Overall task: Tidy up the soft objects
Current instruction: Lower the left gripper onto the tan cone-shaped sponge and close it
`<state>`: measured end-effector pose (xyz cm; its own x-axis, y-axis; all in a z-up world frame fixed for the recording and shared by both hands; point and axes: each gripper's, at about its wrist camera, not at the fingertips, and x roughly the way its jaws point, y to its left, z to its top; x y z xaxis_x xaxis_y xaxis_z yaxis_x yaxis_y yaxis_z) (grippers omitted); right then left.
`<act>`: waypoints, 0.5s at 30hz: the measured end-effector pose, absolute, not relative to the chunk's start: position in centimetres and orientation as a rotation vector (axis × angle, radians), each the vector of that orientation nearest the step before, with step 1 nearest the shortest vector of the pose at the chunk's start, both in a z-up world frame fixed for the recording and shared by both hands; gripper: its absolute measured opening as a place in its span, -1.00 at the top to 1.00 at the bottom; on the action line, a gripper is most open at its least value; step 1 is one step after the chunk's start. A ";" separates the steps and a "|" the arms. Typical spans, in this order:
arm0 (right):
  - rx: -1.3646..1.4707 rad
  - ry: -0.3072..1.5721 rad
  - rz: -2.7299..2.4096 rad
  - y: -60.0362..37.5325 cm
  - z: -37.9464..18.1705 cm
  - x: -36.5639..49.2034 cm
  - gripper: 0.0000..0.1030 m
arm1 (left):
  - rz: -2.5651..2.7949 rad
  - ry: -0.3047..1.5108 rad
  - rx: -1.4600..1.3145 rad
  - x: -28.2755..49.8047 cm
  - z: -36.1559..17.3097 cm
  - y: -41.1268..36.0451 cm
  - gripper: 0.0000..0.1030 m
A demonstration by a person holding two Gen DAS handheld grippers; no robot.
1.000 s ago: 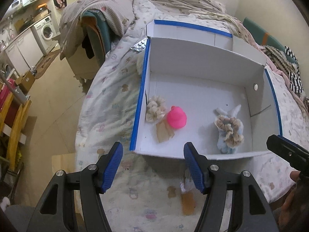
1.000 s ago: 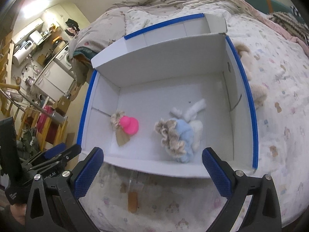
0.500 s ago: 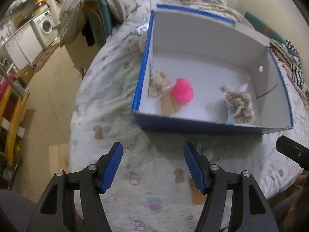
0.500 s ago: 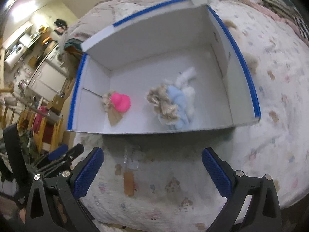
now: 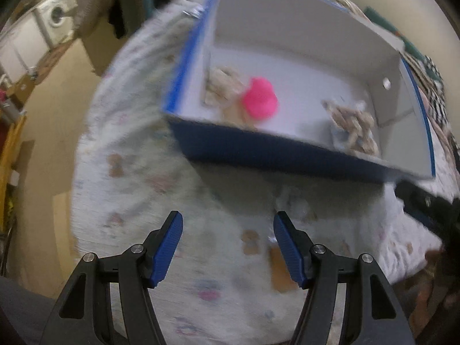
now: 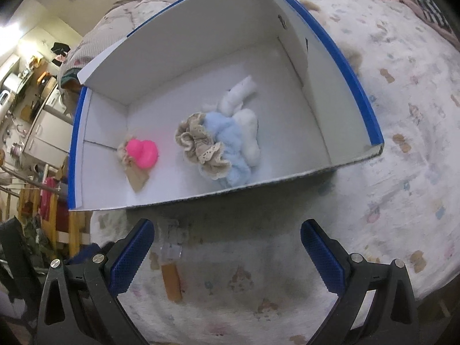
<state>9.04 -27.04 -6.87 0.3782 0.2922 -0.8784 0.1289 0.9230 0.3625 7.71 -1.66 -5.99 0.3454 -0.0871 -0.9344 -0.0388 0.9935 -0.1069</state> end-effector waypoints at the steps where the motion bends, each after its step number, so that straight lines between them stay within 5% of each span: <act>1: 0.401 1.187 0.109 -27.0 -6.9 9.1 -1.00 | -0.056 1.237 -0.111 7.6 -6.4 -2.3 -0.22; 7: 0.373 1.200 0.114 -26.4 -7.0 9.2 -1.00 | -0.195 1.386 -0.086 6.8 -9.6 -6.4 -0.14; 10: 0.365 1.199 0.113 -26.3 -7.0 9.2 -1.00 | -0.248 1.482 -0.106 6.6 -11.4 -7.6 0.43; 15: 0.365 1.208 0.116 -26.3 -7.3 9.3 -1.00 | -0.221 1.520 -0.098 6.7 -12.5 -7.7 0.83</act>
